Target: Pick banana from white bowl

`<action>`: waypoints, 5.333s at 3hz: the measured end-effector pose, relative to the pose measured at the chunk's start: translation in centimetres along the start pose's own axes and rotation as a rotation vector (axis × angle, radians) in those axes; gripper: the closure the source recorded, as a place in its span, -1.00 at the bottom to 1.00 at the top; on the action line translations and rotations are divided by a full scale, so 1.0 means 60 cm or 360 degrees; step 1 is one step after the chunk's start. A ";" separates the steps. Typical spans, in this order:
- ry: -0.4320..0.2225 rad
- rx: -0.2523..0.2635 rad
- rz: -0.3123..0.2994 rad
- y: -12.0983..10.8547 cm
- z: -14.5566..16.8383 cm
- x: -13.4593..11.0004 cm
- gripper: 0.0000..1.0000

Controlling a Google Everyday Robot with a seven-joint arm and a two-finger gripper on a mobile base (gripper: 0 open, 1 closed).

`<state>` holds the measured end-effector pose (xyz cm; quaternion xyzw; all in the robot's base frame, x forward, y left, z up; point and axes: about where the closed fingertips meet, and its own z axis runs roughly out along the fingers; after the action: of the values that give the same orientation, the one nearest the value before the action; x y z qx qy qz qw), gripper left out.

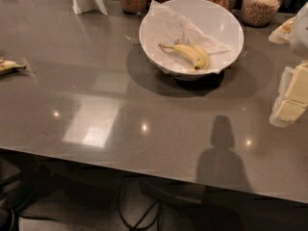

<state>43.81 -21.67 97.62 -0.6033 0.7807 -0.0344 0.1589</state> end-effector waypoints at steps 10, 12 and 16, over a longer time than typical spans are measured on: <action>-0.0678 0.0497 0.0411 -0.307 0.200 -0.253 -0.66; -0.0549 0.0484 0.0511 -0.341 0.272 -0.239 -0.28; -0.0314 0.0385 0.0689 -0.330 0.329 -0.183 0.12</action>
Offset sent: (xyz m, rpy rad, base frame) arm 0.0102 0.0068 -0.0043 0.0442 -0.0160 -0.0040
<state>70.38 -13.81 86.07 -0.3994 0.8625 -0.0336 0.3089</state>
